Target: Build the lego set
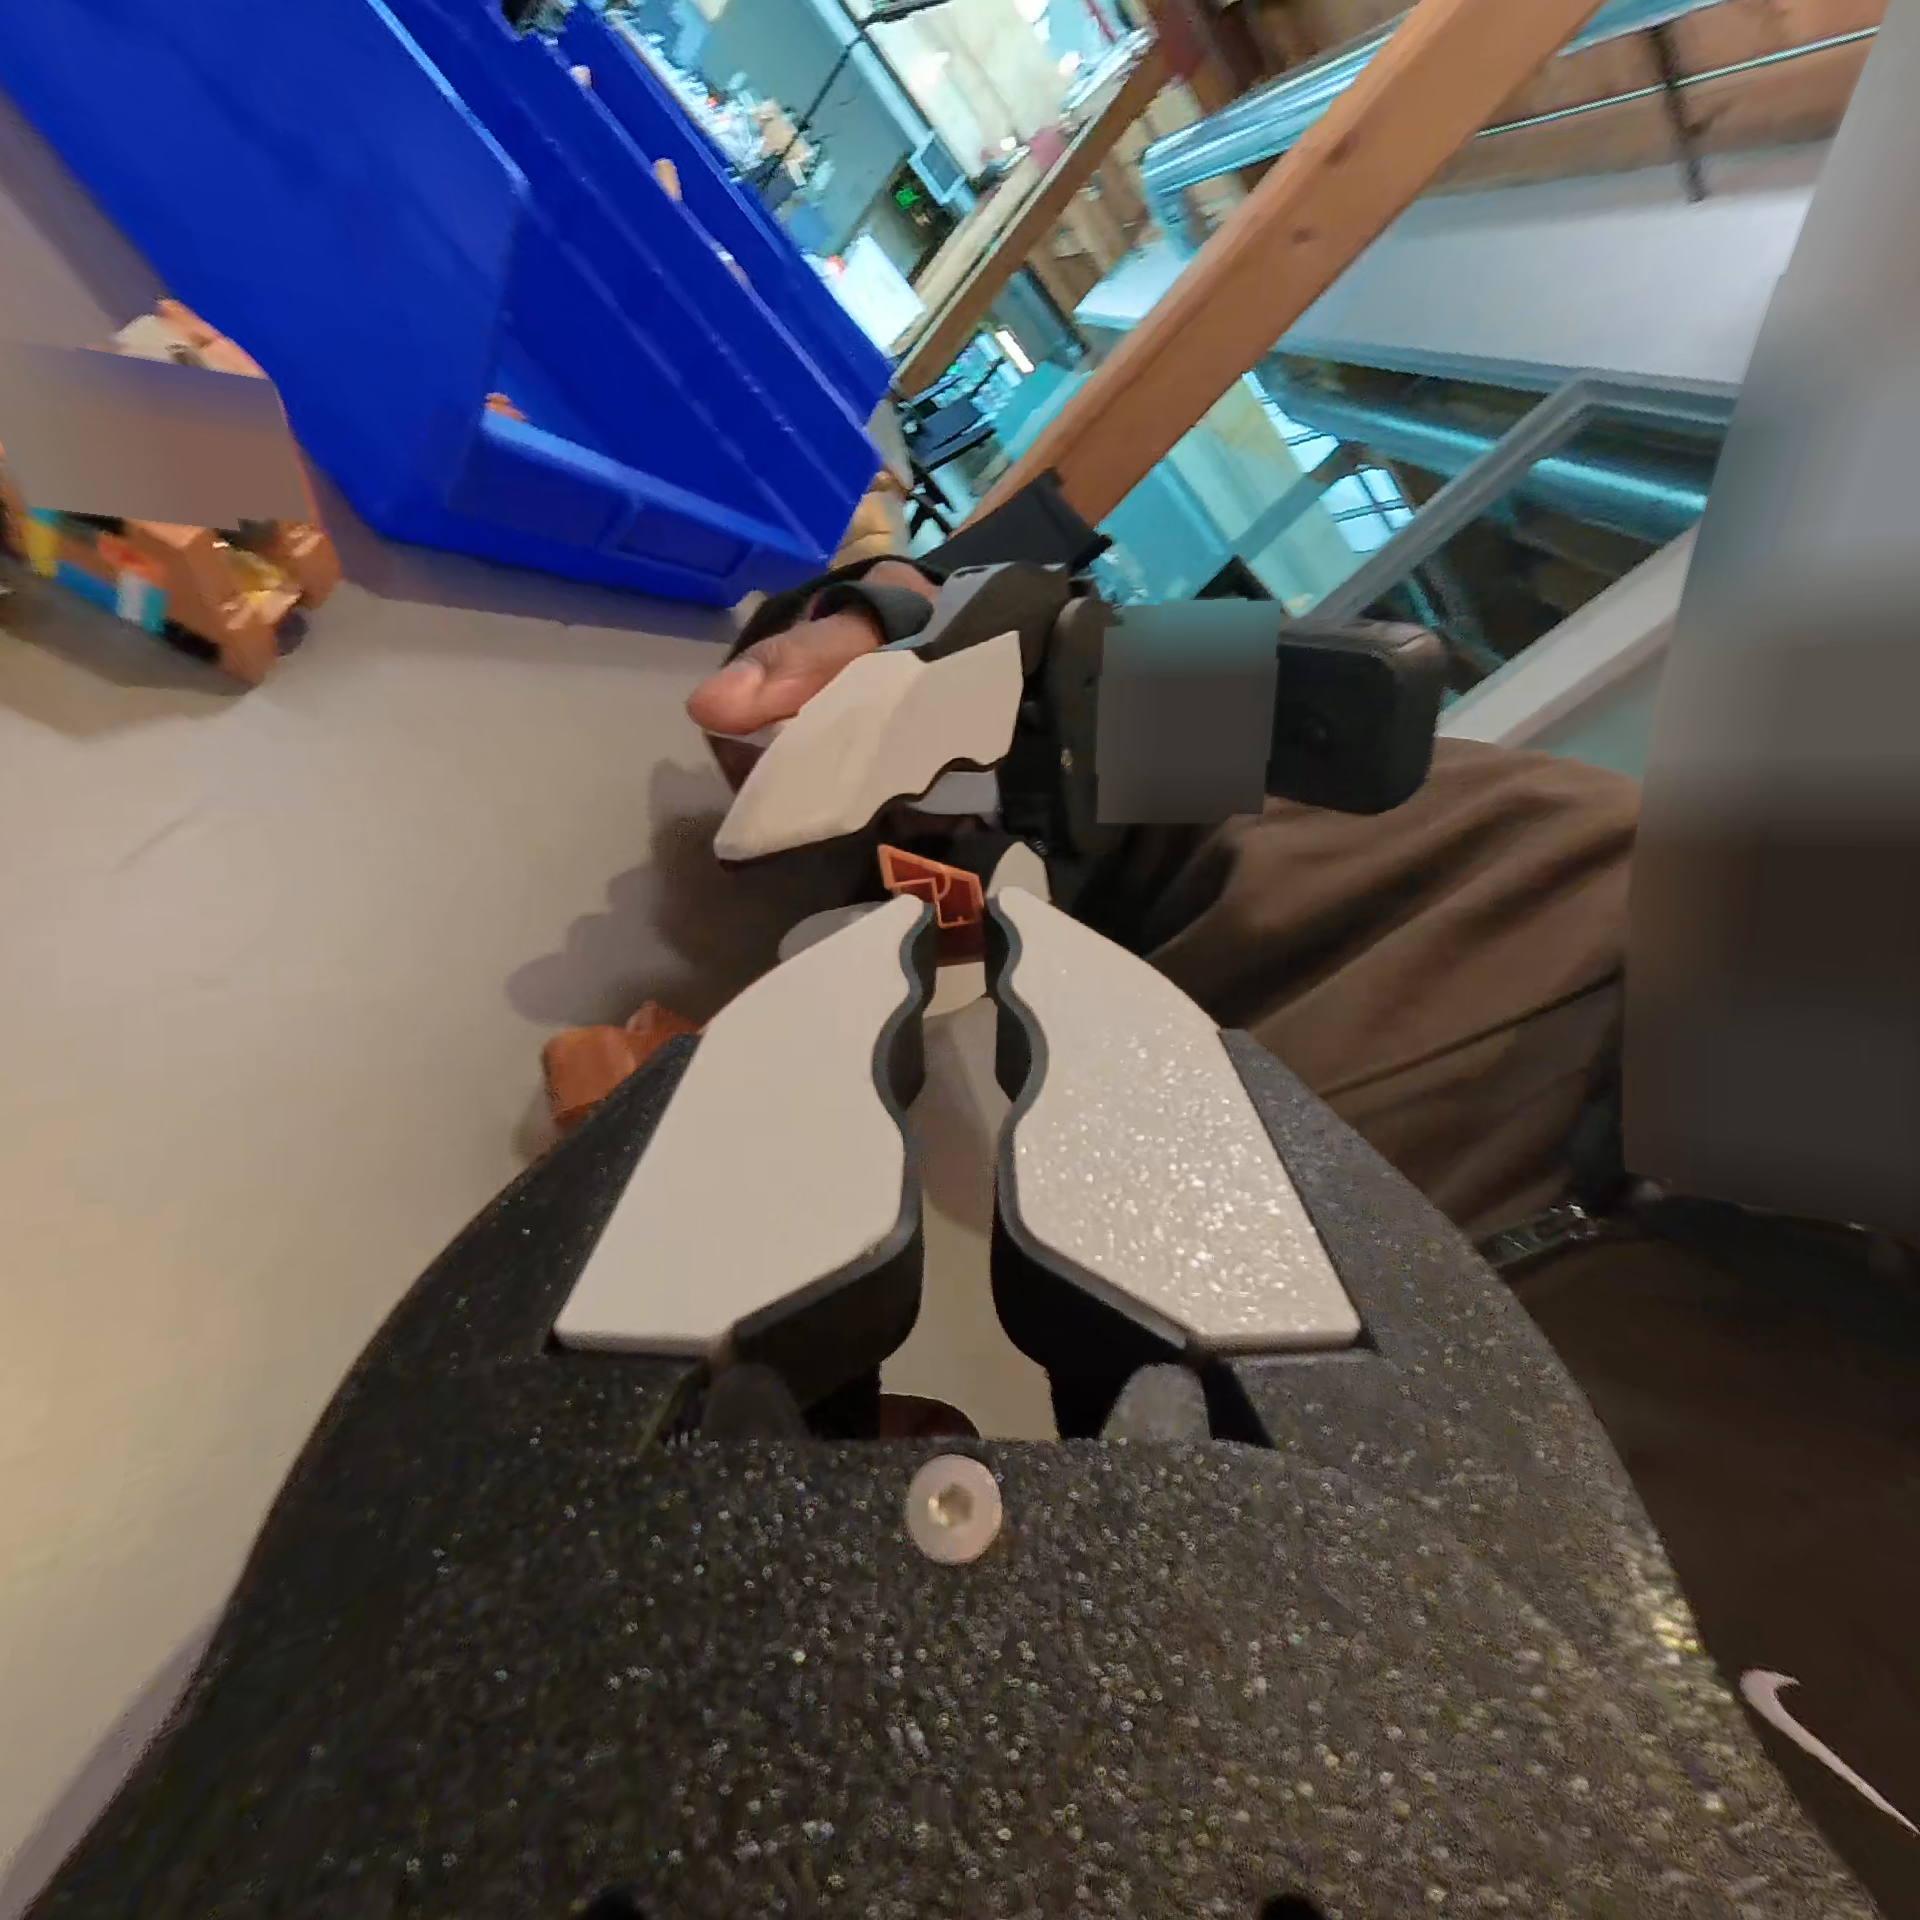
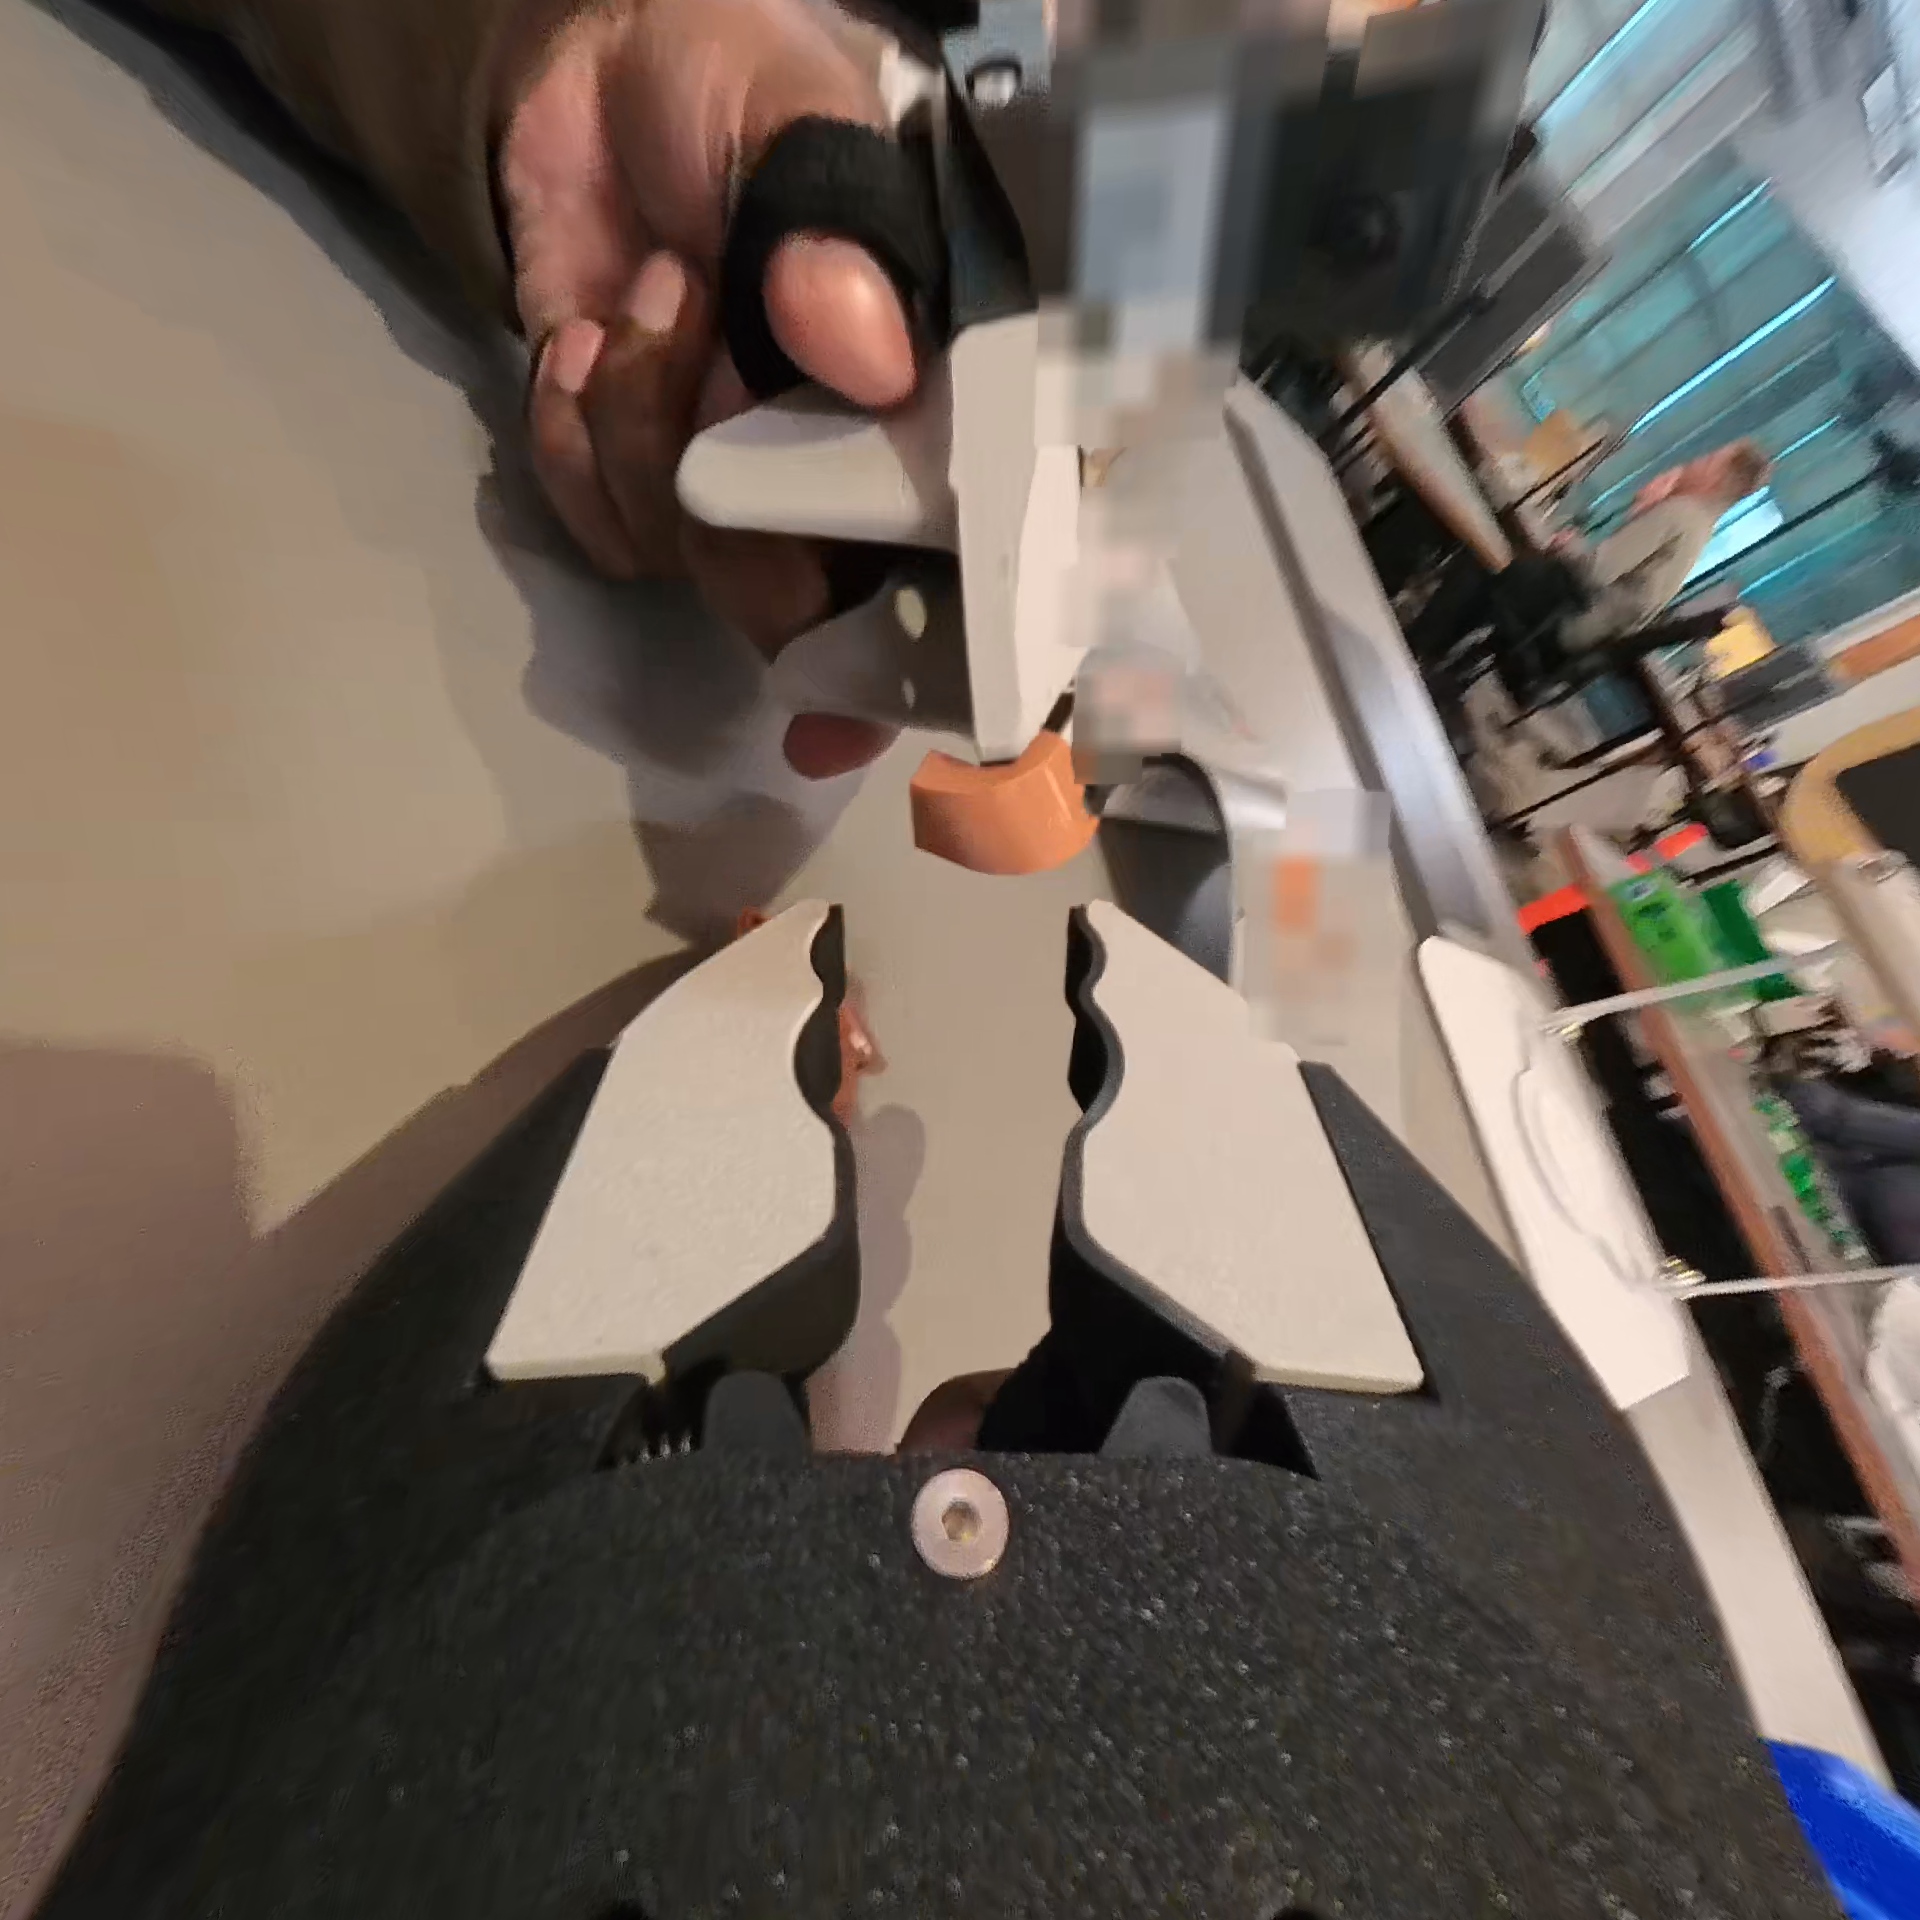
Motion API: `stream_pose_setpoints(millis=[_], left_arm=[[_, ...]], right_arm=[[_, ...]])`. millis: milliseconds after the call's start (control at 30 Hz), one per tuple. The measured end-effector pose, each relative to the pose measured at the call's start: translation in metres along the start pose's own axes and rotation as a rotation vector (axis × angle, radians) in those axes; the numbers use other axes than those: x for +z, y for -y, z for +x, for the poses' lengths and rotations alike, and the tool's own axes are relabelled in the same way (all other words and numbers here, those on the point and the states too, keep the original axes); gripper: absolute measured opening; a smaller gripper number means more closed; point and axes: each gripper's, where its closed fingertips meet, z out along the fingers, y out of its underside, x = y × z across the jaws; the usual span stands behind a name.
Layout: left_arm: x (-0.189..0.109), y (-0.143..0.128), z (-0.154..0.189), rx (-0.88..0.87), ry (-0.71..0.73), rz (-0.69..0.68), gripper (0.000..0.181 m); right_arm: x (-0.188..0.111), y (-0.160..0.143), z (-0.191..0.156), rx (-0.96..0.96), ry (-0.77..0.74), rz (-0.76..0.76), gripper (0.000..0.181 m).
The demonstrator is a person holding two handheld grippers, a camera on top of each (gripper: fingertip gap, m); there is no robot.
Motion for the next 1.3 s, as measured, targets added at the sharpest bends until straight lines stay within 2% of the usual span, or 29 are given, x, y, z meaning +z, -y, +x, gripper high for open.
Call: stream_pose_setpoints(millis=[167,267,433,567,933,1133,1300], left_arm=[[0.003,-0.003,0.012,-0.036,-0.102,0.006,0.008],[0.003,-0.004,0.015,-0.041,-0.129,0.007,0.008],[0.003,-0.006,0.012,-0.033,-0.113,-0.007,0.009],[-0.002,-0.006,0.001,0.010,-0.025,-0.027,0.012],[-0.001,-0.012,-0.015,0.012,0.087,-0.078,0.009],[-0.006,-0.013,-0.041,-0.032,0.241,-0.104,0.009],[-0.008,-0.022,-0.052,0.005,0.335,-0.178,0.009]], right_arm=[[-0.003,0.018,0.007,-0.120,-0.127,0.087,0.034],[-0.006,0.024,0.004,-0.146,-0.129,0.118,0.028],[-0.005,0.019,0.004,-0.139,-0.117,0.087,0.025],[-0.003,0.008,0.008,-0.118,-0.120,0.019,0.008],[0.004,-0.008,0.004,-0.044,-0.068,-0.064,0.008],[0.012,-0.026,-0.004,-0.023,-0.011,-0.152,0.008],[0.015,-0.033,-0.011,-0.042,0.027,-0.182,0.008]])
